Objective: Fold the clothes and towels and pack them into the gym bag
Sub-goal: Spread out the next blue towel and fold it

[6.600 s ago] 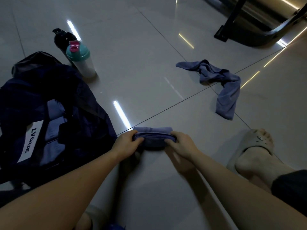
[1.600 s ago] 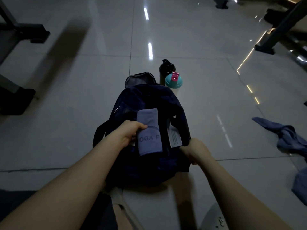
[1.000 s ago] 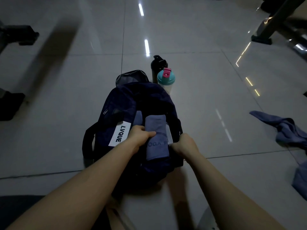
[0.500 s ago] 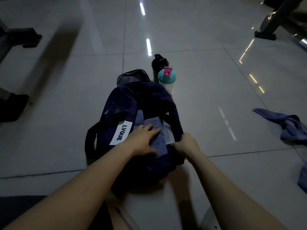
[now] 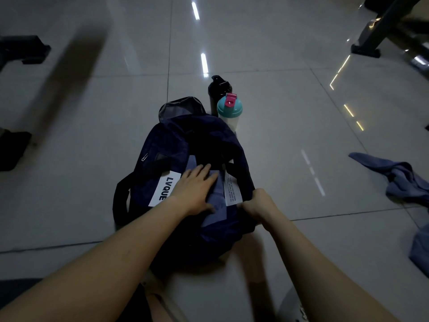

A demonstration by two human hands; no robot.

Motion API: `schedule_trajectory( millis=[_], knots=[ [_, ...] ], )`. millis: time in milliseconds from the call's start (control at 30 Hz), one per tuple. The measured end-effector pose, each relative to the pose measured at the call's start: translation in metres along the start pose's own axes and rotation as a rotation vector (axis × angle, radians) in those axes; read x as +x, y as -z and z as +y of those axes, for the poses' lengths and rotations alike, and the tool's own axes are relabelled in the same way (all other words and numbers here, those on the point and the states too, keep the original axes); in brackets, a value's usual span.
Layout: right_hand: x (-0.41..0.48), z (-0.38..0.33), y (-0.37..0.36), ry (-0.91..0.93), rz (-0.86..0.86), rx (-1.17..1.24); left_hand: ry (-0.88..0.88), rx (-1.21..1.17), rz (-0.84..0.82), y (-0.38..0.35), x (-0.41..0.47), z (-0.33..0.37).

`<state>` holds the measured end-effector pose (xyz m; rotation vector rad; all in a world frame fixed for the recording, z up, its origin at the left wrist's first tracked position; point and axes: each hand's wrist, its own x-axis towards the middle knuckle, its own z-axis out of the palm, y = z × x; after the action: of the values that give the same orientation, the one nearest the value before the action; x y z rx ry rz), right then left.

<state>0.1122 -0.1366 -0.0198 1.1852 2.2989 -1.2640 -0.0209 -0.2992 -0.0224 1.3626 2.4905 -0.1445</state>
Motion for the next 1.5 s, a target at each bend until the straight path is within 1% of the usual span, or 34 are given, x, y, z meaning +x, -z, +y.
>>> schedule_trajectory(
  millis=[100,200,467,600,633,667,733,767,800,833,967,1033,1200,1367,1433,1467,1500],
  knots=[
    [0.0,0.002,0.0,-0.005,-0.009,-0.002,-0.005,-0.015,-0.107,-0.009,0.006,-0.005],
    [0.001,0.002,0.001,-0.014,-0.019,-0.01,-0.015,-0.019,-0.16,-0.013,0.011,-0.006],
    [-0.001,0.0,0.002,-0.032,-0.038,-0.014,-0.101,0.059,-0.168,-0.026,-0.005,0.0],
    [-0.006,-0.003,0.003,-0.051,-0.07,-0.049,-0.079,0.113,-0.191,-0.028,-0.01,0.006],
    [-0.009,-0.007,0.005,-0.045,-0.039,-0.089,-0.061,0.128,-0.203,-0.026,-0.012,0.008],
    [-0.013,-0.011,0.007,-0.022,0.038,-0.168,-0.043,0.135,-0.214,-0.026,-0.013,0.01],
    [-0.017,-0.023,0.013,0.066,0.276,-0.364,-0.021,0.136,-0.225,-0.029,-0.015,0.012],
    [-0.017,-0.031,0.015,0.119,0.367,-0.424,-0.019,0.134,-0.226,-0.03,-0.016,0.013],
    [-0.019,-0.038,0.015,0.161,0.412,-0.459,-0.019,0.127,-0.228,-0.031,-0.017,0.013],
    [-0.018,-0.044,0.014,0.177,0.417,-0.482,-0.023,0.119,-0.232,-0.031,-0.018,0.012],
    [-0.004,-0.041,0.007,0.135,0.265,-0.522,-0.032,0.112,-0.233,-0.035,-0.021,0.011],
    [0.001,-0.037,0.012,0.14,0.253,-0.51,-0.035,0.122,-0.237,-0.036,-0.023,0.012],
    [0.008,-0.027,0.019,0.098,0.307,-0.505,-0.057,0.142,-0.235,-0.041,-0.028,0.014],
    [0.003,-0.024,0.012,0.195,0.336,-0.608,-0.082,0.09,-0.306,-0.024,-0.016,0.004],
    [0.001,-0.026,0.016,0.211,0.36,-0.623,-0.114,0.044,-0.25,-0.011,-0.012,-0.005],
    [0.0,-0.026,0.016,0.242,0.399,-0.647,-0.125,0.036,-0.199,-0.005,-0.012,-0.01],
    [-0.002,-0.026,0.014,0.315,0.449,-0.71,-0.126,0.041,-0.156,-0.003,-0.012,-0.014]
  ],
)
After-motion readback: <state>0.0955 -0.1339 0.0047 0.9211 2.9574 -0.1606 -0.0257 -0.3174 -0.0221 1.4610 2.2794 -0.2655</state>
